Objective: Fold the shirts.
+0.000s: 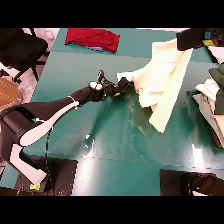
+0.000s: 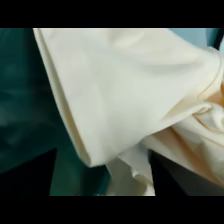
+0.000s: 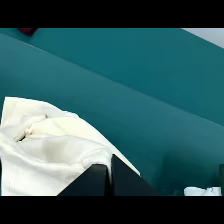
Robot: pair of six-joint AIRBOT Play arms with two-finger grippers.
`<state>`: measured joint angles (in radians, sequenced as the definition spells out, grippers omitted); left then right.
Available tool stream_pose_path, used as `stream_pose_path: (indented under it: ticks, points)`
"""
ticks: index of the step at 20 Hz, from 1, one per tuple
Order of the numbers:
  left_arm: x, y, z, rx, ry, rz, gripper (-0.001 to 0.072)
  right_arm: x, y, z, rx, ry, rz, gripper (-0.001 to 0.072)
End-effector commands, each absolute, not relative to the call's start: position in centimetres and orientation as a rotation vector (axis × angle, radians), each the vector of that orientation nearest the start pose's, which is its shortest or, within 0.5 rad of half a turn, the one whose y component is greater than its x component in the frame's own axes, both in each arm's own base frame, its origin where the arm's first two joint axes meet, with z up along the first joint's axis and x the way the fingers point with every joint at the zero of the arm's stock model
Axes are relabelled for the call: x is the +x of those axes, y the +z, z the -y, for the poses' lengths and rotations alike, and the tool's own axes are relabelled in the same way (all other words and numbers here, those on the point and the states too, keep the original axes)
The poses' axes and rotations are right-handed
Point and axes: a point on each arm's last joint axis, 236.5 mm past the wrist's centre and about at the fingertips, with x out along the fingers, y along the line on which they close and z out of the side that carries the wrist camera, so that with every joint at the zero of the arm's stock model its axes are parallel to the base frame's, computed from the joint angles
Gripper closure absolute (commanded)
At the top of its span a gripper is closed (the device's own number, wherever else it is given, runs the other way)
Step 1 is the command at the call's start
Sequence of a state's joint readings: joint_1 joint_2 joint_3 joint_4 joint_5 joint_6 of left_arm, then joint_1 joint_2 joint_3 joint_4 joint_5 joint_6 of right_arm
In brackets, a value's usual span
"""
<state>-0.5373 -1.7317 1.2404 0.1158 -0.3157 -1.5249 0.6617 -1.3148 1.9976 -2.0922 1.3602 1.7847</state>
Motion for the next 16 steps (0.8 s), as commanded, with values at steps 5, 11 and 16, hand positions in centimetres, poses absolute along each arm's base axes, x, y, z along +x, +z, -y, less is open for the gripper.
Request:
stream_pose_path:
  ticks: [5, 11, 16]
  points:
    - [51.7, -1.7, 31.6, -1.246, -0.075, -0.741, 0.0067, 39.6, 31.6, -18.2, -0.315, 0.149, -0.604, 0.0692]
    - [52.6, -2.4, 30.1, -1.238, -0.016, -0.692, 0.0683, 38.7, 33.0, -17.4, -0.300, 0.149, -0.581, 0.0692]
    - [52.6, -1.0, 30.2, -1.227, -0.100, -0.741, 0.0685, 38.6, 32.1, -16.7, -0.321, 0.134, -0.599, 0.0693]
